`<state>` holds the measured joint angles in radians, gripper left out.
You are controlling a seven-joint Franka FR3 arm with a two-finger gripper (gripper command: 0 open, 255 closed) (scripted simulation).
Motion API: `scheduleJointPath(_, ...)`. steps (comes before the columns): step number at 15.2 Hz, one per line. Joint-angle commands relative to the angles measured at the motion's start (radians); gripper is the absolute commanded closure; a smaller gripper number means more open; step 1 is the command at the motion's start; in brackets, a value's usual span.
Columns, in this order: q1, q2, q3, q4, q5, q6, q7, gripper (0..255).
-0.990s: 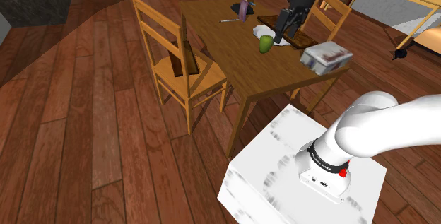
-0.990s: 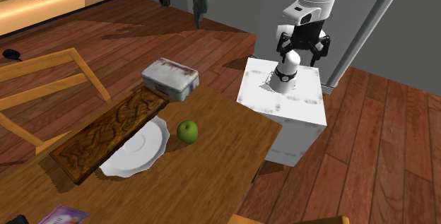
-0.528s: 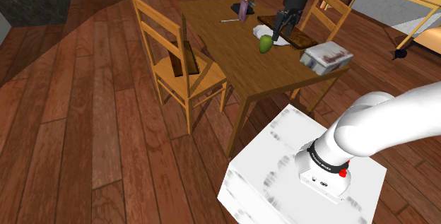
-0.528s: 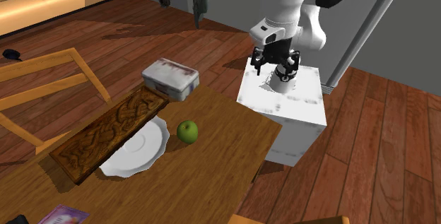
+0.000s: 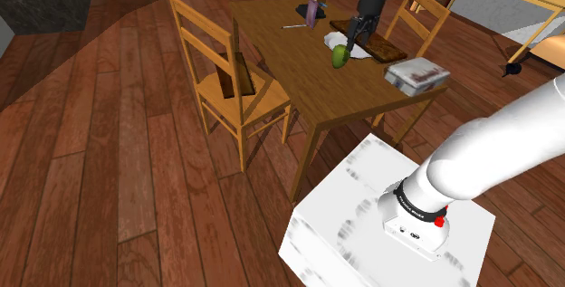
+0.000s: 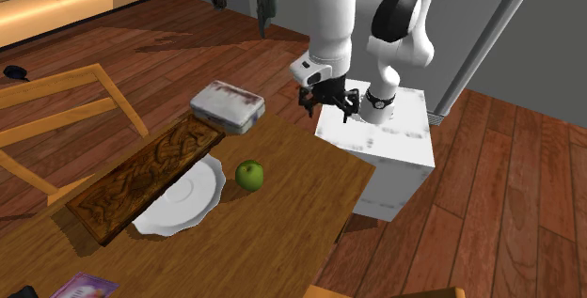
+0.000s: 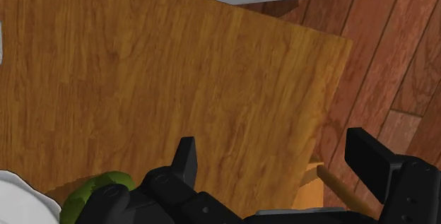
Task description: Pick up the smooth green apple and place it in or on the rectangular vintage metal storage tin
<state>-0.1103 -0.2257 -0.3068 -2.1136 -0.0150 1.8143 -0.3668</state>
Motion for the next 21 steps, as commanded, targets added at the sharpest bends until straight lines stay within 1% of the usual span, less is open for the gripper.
scheduleJointPath(1, -0.007, 0.083, -0.025, 0.052, 0.015, 0.019, -0.043, 0)
scheduleJointPath(5, -0.031, 0.238, -0.066, 0.167, 0.054, 0.032, -0.128, 0)
scheduleJointPath(9, -0.070, 0.400, -0.089, 0.305, 0.104, 0.027, -0.209, 0)
scheduleJointPath(14, -0.141, 0.614, -0.096, 0.517, 0.169, -0.008, -0.292, 0)
scheduleJointPath(18, -0.214, 0.796, -0.087, 0.732, 0.213, -0.064, -0.339, 0)
scheduleJointPath(19, -0.223, 0.815, -0.085, 0.756, 0.217, -0.071, -0.342, 0)
scheduleJointPath(21, -0.220, 0.814, -0.084, 0.728, 0.218, -0.044, -0.344, 0)
